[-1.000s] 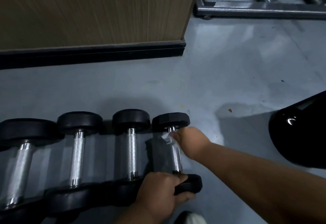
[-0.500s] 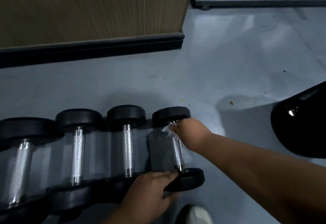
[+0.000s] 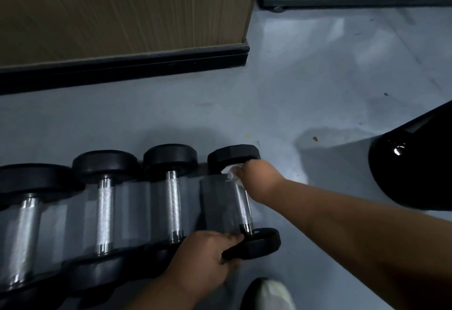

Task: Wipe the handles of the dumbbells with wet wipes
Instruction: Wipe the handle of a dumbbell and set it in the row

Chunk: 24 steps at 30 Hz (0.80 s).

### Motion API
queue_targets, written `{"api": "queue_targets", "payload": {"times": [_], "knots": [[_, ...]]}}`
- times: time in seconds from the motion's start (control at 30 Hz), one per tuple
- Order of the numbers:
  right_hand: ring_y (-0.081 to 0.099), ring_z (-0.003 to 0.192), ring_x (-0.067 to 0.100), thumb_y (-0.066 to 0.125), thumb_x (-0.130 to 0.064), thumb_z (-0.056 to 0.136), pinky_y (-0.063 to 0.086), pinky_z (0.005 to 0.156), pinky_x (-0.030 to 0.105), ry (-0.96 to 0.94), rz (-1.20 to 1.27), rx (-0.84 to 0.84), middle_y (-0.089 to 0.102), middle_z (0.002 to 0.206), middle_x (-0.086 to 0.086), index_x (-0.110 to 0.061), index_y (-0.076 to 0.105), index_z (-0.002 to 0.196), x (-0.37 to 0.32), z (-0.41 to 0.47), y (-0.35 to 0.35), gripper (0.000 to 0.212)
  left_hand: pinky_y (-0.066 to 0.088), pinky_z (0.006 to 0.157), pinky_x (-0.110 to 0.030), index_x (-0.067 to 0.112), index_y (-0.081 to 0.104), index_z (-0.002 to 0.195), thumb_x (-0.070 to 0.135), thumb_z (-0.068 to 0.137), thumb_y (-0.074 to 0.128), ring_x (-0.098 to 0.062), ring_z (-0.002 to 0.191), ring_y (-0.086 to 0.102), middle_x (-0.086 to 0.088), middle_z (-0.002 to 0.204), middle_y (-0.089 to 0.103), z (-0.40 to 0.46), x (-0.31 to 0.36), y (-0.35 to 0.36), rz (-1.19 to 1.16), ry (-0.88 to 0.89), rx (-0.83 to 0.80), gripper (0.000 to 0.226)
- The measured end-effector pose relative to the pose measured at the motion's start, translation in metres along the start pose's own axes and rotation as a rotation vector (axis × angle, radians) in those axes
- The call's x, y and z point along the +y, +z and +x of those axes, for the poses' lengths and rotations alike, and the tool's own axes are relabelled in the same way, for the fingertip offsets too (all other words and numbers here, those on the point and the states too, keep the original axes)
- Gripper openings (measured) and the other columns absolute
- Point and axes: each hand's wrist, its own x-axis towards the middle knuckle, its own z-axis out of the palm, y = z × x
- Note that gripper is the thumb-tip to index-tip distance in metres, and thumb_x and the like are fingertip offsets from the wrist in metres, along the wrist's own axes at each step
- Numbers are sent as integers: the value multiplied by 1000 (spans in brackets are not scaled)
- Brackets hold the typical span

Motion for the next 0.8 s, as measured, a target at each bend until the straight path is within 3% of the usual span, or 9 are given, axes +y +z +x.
{"api": "queue_targets", "payload": {"times": [0.07, 0.13, 0.17, 0.3, 0.4, 0.47, 0.6, 0.7, 0.8], "knots": [[63, 111, 26, 52, -11, 99, 49, 89, 31, -60, 54, -65, 61, 128, 7, -26, 52, 140, 1, -15, 7, 43, 44, 90, -4, 40, 65, 128, 45, 73, 74, 3, 104, 65, 18, 116, 72, 2, 5, -6, -14, -29, -26, 56], [64, 100, 23, 51, -24, 105, 43, 80, 21, -46, 246, -174, 65, 108, 3, -25, 65, 120, -4, -42, 17, 21, 30, 97, 4, 39, 65, 131, 39, 78, 79, 8, 121, 51, 18, 126, 68, 2, 3, -7, -37, -27, -33, 54], [62, 94, 24, 47, -33, 107, 40, 77, 22, -21, 306, -238, 61, 94, 2, -20, 66, 109, -8, -52, 21, 23, 26, 98, 5, 38, 64, 132, 38, 80, 79, 10, 126, 45, 18, 130, 66, 2, 1, -6, -42, -11, -25, 54], [54, 79, 26, 38, -39, 108, 41, 72, 31, 93, 301, -185, 48, 74, 3, -9, 62, 96, -8, -39, 12, 40, 39, 99, -4, 36, 67, 128, 45, 75, 70, 6, 116, 57, 14, 123, 70, 3, 5, -5, -44, -45, -37, 54], [60, 82, 29, 39, -40, 108, 41, 70, 30, 196, 437, -19, 61, 81, 12, -8, 65, 95, -4, -6, -7, 43, 52, 89, -17, 39, 67, 127, 55, 72, 59, -3, 99, 68, 11, 110, 75, 3, 2, -4, -3, -27, -30, 58], [59, 83, 29, 38, -41, 107, 42, 72, 31, 231, 494, 0, 61, 87, 13, -7, 61, 94, -4, 0, -9, 43, 51, 93, -19, 42, 64, 131, 56, 73, 56, -5, 106, 67, 11, 116, 74, 3, 2, -5, 14, -31, -64, 60], [54, 75, 23, 45, -47, 103, 43, 70, 30, 195, 489, -184, 57, 80, 5, -10, 56, 83, -6, -35, 6, 43, 40, 104, -9, 41, 63, 133, 39, 80, 71, 5, 119, 58, 14, 128, 68, 3, 7, -9, -19, -40, -78, 53], [47, 58, 11, 59, -48, 97, 36, 55, 22, 161, 529, -345, 48, 62, -2, -19, 49, 63, -4, -56, 11, 46, 27, 99, 3, 42, 59, 135, 37, 85, 75, 9, 125, 47, 19, 132, 64, 3, 5, -6, 4, -28, -54, 53], [51, 60, 16, 57, -51, 97, 38, 57, 26, 180, 511, -293, 49, 61, -1, -20, 49, 62, -4, -40, -1, 48, 31, 99, 2, 41, 61, 133, 36, 83, 78, 7, 122, 51, 18, 128, 67, 3, 6, -5, -9, -59, -39, 52]]}}
